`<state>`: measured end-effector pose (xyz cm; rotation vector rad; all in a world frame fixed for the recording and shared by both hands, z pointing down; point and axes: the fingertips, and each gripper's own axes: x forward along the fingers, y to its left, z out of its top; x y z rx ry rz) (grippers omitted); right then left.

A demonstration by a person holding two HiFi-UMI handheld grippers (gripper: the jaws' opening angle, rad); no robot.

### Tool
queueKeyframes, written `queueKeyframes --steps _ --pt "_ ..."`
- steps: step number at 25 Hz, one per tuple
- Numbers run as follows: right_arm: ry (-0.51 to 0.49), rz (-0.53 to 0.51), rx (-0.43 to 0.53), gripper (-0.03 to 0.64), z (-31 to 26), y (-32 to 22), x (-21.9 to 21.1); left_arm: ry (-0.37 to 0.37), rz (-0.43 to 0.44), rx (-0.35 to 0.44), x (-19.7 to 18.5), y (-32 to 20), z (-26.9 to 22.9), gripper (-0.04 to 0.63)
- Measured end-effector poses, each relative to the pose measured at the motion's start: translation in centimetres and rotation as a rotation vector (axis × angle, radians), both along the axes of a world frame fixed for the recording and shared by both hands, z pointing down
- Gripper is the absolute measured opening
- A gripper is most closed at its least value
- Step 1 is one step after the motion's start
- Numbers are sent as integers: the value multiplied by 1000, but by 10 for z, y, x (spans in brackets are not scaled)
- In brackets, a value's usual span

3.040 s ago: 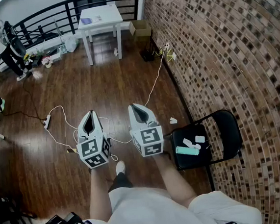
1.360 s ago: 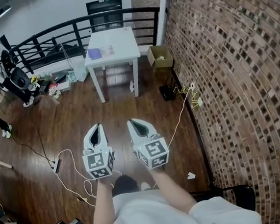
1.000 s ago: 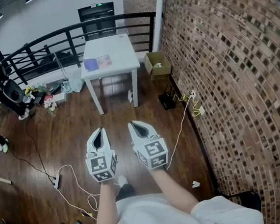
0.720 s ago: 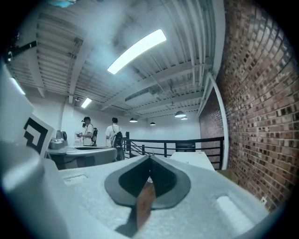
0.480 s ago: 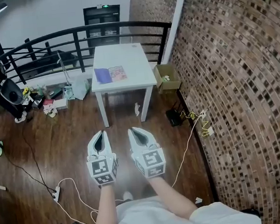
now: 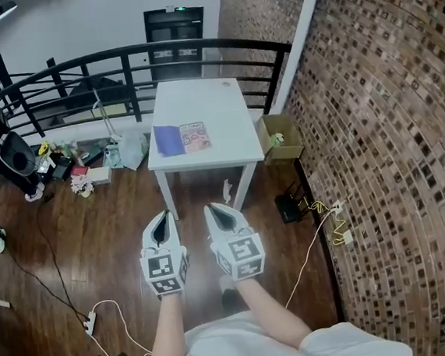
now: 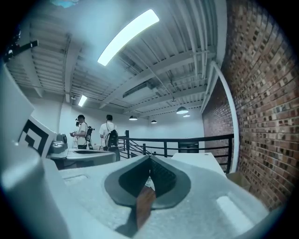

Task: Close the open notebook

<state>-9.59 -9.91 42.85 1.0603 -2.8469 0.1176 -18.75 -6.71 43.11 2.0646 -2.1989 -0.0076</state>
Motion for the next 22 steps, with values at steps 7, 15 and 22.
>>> queueKeyframes --steps 7,15,22 --pt "-16 -110 9 -9 -20 -121 -18 -37 -53 19 -12 -123 -18 17" --pt "-5 -155 -111 -9 19 -212 -15 -31 -40 -52 -14 -199 14 17" --pt "58 -229 -128 -9 49 -272 -59 -15 37 -77 -47 -283 39 17"
